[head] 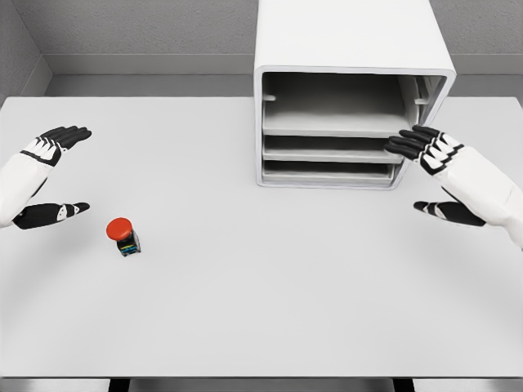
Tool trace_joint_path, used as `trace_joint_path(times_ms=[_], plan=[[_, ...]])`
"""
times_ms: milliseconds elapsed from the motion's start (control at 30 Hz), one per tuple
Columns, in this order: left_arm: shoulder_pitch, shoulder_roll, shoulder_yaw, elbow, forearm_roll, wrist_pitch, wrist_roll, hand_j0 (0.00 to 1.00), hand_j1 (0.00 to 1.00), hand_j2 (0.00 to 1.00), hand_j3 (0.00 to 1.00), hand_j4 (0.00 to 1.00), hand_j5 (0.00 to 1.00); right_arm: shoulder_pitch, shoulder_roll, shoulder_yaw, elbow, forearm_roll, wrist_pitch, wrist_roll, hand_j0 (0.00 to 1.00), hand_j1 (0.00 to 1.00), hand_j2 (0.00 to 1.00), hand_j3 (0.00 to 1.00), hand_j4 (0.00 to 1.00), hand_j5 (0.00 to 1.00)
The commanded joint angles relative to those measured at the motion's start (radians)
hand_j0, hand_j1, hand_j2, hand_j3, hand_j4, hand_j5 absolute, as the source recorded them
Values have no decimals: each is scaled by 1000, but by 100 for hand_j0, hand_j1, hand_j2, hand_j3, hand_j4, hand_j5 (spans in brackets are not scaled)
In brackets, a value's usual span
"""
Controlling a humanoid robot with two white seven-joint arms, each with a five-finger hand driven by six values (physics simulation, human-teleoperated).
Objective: Slide open multi-storey tabletop storage cabinets and put open load switch and slide close multi-storey tabletop storage cabinets
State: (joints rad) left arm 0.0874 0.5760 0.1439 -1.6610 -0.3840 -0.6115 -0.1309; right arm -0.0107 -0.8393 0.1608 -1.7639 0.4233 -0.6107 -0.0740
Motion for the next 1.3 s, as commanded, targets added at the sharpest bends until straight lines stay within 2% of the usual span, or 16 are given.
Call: trace_joint_path(times_ms=[0,100,200,367,400,500,567,900,1100,1267], plan=[[-2,1,0,0,7,1,1,100,100,100,100,100,100,-3,58,62,0,5,0,-1,100,100,100,100,100,100],[0,1,0,0,7,1,1,100,100,100,100,100,100,-15,60,77,0,5,0,0,100,100,100,100,100,100],[0,1,0,1,7,1,1,100,100,100,100,100,100,-75,63,129,3,3,0,-1,100,100,100,100,100,100],[0,1,0,1,7,1,1,100,100,100,100,100,100,-107,80,144,4,3,0,0,100,100,100,100,100,100],[0,1,0,0,8,1,1,100,100,100,100,100,100,-140,97,167,7,3,0,0,100,100,100,100,100,100],[0,1,0,0,7,1,1,100,100,100,100,100,100,-167,98,184,11,3,0,0,100,100,100,100,100,100],[0,-5,0,0,8,1,1,100,100,100,100,100,100,-207,103,221,50,0,0,0,100,100,100,100,100,100],[0,-5,0,0,7,1,1,100,100,100,100,100,100,-307,121,301,121,-3,0,2,100,100,100,100,100,100],[0,-7,0,0,7,1,1,100,100,100,100,100,100,-330,124,321,167,-5,0,2,100,100,100,100,100,100],[0,-7,0,1,7,1,1,100,100,100,100,100,100,-367,155,347,211,-5,0,2,100,100,100,100,100,100]])
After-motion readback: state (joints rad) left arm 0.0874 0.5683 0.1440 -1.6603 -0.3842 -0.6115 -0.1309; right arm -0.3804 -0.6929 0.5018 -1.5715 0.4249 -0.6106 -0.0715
